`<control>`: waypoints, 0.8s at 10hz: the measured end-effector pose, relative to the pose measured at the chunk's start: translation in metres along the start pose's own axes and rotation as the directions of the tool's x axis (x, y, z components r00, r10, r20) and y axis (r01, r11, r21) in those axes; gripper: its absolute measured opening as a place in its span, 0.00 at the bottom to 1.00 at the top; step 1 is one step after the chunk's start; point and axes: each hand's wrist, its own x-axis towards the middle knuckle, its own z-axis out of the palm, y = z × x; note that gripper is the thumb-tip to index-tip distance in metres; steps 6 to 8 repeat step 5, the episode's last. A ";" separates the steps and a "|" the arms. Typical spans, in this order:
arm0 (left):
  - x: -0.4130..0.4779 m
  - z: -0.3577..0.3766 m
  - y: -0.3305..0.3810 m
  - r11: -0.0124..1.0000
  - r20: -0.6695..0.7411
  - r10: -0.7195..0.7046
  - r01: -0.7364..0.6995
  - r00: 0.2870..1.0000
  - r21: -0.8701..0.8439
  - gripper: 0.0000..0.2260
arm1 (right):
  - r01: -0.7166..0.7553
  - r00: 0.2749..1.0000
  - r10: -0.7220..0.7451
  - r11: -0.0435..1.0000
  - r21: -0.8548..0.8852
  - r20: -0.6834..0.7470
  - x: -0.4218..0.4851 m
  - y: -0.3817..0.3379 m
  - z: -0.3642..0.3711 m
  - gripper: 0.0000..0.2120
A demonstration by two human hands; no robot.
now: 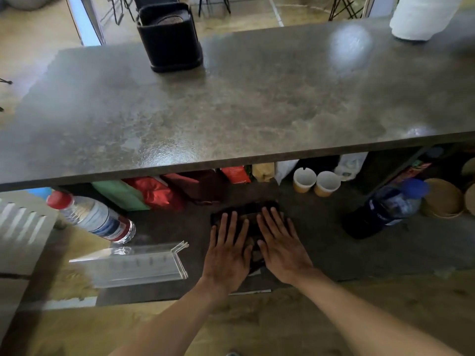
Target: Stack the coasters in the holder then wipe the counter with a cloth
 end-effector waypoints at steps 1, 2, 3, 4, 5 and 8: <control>0.001 0.003 -0.002 1.000 0.056 -0.010 0.009 0.998 0.021 0.28 | 0.001 1.000 -0.001 1.000 0.001 0.015 0.000 0.000 0.002 0.30; 0.003 -0.005 0.000 0.999 0.154 -0.023 0.016 0.988 0.050 0.28 | -0.003 0.996 0.004 1.000 -0.011 0.090 -0.001 -0.002 -0.009 0.29; 0.000 -0.026 0.007 0.997 0.189 -0.079 0.077 0.979 0.015 0.28 | -0.031 0.990 0.029 0.999 0.015 0.141 -0.004 -0.011 -0.031 0.29; -0.009 -0.072 0.021 0.994 0.013 -0.076 0.077 0.997 -0.083 0.29 | 0.010 0.999 -0.007 0.999 0.049 -0.048 -0.012 -0.018 -0.072 0.30; -0.035 -0.131 0.043 0.995 -0.212 0.061 -0.076 0.975 -0.066 0.25 | 0.137 0.957 -0.103 0.985 0.109 -0.270 -0.040 -0.029 -0.127 0.29; -0.035 -0.131 0.043 0.995 -0.212 0.061 -0.076 0.975 -0.066 0.25 | 0.137 0.957 -0.103 0.985 0.109 -0.270 -0.040 -0.029 -0.127 0.29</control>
